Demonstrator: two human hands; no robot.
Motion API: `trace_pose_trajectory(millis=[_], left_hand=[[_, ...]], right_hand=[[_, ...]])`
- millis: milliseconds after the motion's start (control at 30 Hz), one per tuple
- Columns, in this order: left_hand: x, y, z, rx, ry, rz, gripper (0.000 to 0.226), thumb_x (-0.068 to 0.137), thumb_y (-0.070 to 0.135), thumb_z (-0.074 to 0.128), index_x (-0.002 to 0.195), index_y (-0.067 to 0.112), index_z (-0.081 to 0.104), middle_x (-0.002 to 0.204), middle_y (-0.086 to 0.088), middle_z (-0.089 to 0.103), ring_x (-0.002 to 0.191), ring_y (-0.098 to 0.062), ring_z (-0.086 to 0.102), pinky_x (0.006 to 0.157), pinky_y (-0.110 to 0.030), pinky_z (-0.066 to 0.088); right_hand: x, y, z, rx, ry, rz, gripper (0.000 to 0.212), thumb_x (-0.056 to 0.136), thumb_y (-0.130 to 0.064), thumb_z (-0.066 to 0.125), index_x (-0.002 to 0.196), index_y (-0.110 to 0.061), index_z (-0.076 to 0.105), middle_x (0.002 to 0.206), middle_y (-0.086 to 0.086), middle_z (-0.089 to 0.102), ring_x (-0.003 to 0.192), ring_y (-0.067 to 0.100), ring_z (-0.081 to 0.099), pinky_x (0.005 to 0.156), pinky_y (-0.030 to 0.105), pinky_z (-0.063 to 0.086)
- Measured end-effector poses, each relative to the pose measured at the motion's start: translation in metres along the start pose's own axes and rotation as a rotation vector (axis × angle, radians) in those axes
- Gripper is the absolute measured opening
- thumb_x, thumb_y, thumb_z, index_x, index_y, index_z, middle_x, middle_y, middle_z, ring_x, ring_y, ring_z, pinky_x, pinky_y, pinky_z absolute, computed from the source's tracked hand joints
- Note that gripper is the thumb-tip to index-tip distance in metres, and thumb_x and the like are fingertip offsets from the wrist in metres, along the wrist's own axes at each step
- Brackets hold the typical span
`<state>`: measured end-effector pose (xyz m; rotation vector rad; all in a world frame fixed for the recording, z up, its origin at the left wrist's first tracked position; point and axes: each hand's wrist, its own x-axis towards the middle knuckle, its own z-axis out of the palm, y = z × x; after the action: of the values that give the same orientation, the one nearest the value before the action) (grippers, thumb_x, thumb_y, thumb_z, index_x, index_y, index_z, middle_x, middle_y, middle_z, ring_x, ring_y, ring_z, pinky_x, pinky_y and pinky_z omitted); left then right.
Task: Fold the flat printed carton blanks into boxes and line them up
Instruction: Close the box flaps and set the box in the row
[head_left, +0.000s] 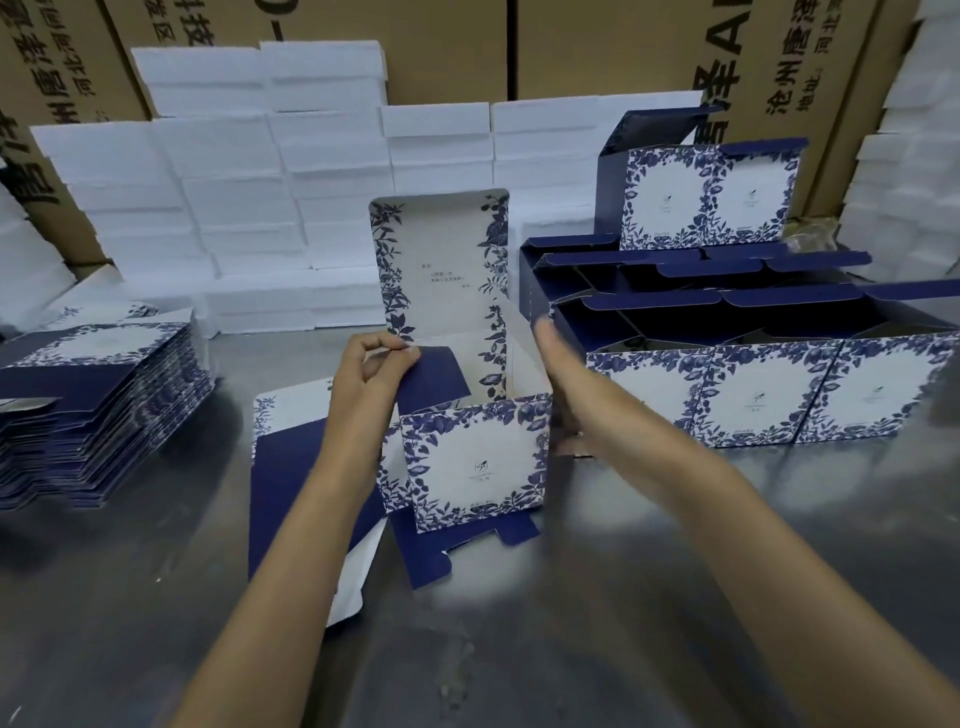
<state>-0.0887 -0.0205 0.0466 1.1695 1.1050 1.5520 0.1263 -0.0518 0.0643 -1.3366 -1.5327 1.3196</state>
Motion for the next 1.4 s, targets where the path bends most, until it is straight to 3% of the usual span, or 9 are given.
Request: trace_pose_trajectory(millis=[133, 233, 367, 500, 767, 967, 1067, 1267, 1400], left_hand=[[0.001, -0.004, -0.007, -0.055, -0.007, 0.024, 0.011, 0.092, 0.024, 0.066, 0.091, 0.035, 0.065, 0.089, 0.011, 0.070, 0.080, -0.010, 0.067, 0.072, -0.031, 0.051], [0.000, -0.005, -0.010, -0.056, -0.023, 0.048, 0.009, 0.091, 0.027, 0.065, 0.092, 0.036, 0.067, 0.093, 0.010, 0.070, 0.082, -0.009, 0.068, 0.071, -0.028, 0.051], [0.001, -0.005, -0.011, -0.063, -0.015, 0.050, 0.013, 0.091, 0.024, 0.065, 0.090, 0.036, 0.068, 0.088, 0.014, 0.070, 0.080, -0.005, 0.067, 0.069, -0.025, 0.051], [0.000, -0.008, -0.011, -0.081, -0.010, 0.045, 0.013, 0.092, 0.023, 0.065, 0.091, 0.036, 0.068, 0.089, 0.012, 0.070, 0.083, -0.009, 0.067, 0.075, -0.030, 0.052], [-0.001, -0.007, -0.010, -0.099, -0.044, 0.029, 0.011, 0.085, 0.026, 0.067, 0.090, 0.037, 0.068, 0.084, 0.015, 0.071, 0.076, -0.005, 0.067, 0.065, -0.024, 0.052], [-0.001, -0.006, -0.011, -0.107, -0.044, 0.011, 0.013, 0.078, 0.031, 0.067, 0.089, 0.037, 0.069, 0.092, 0.011, 0.070, 0.085, -0.010, 0.066, 0.078, -0.032, 0.052], [-0.002, -0.006, -0.011, -0.108, -0.053, 0.011, 0.012, 0.085, 0.025, 0.066, 0.089, 0.036, 0.069, 0.086, 0.013, 0.070, 0.076, -0.006, 0.067, 0.070, -0.028, 0.051], [-0.004, -0.005, -0.011, -0.114, -0.071, -0.014, 0.013, 0.083, 0.025, 0.067, 0.089, 0.036, 0.070, 0.090, 0.009, 0.069, 0.079, -0.008, 0.066, 0.070, -0.028, 0.051], [-0.005, -0.004, -0.010, -0.139, -0.076, -0.026, 0.018, 0.091, 0.016, 0.064, 0.088, 0.033, 0.069, 0.087, 0.010, 0.069, 0.074, -0.007, 0.065, 0.061, -0.023, 0.052]], right_hand=[[0.003, -0.013, -0.006, -0.037, -0.039, 0.013, 0.070, 0.079, -0.085, 0.051, 0.124, -0.035, 0.069, 0.120, -0.005, 0.073, 0.095, 0.019, 0.075, 0.090, 0.039, 0.061], [0.003, -0.019, -0.007, -0.285, -0.031, 0.019, 0.055, 0.082, -0.071, 0.065, 0.107, -0.023, 0.066, 0.081, -0.007, 0.074, 0.071, 0.013, 0.076, 0.068, 0.028, 0.063], [0.001, -0.035, -0.008, -0.515, -0.104, 0.022, 0.055, 0.091, -0.063, 0.061, 0.064, -0.016, 0.049, 0.049, 0.002, 0.057, 0.047, 0.018, 0.059, 0.047, 0.023, 0.050], [0.002, -0.030, -0.003, -0.546, -0.057, -0.025, 0.051, 0.103, -0.031, 0.054, 0.060, -0.019, 0.031, 0.044, -0.003, 0.034, 0.038, 0.015, 0.032, 0.039, 0.018, 0.030], [0.012, -0.042, -0.008, -0.526, -0.066, 0.036, 0.058, 0.102, -0.043, 0.054, 0.054, -0.018, 0.033, 0.042, -0.002, 0.031, 0.039, 0.016, 0.030, 0.041, 0.020, 0.029], [0.016, -0.039, -0.013, -0.437, -0.156, 0.065, 0.061, 0.105, -0.035, 0.051, 0.048, -0.023, 0.031, 0.044, -0.004, 0.027, 0.039, 0.014, 0.023, 0.041, 0.021, 0.022], [0.023, -0.044, -0.014, -0.427, -0.114, 0.084, 0.058, 0.104, -0.046, 0.050, 0.055, -0.020, 0.033, 0.048, -0.002, 0.029, 0.043, 0.016, 0.025, 0.044, 0.023, 0.023], [0.031, -0.033, -0.013, -0.256, -0.142, 0.073, 0.054, 0.106, -0.031, 0.048, 0.056, -0.023, 0.031, 0.050, -0.005, 0.025, 0.042, 0.012, 0.021, 0.041, 0.021, 0.021], [0.031, -0.035, -0.017, -0.248, -0.100, 0.095, 0.056, 0.101, -0.046, 0.057, 0.053, -0.022, 0.040, 0.050, -0.004, 0.029, 0.043, 0.014, 0.025, 0.042, 0.022, 0.023]])
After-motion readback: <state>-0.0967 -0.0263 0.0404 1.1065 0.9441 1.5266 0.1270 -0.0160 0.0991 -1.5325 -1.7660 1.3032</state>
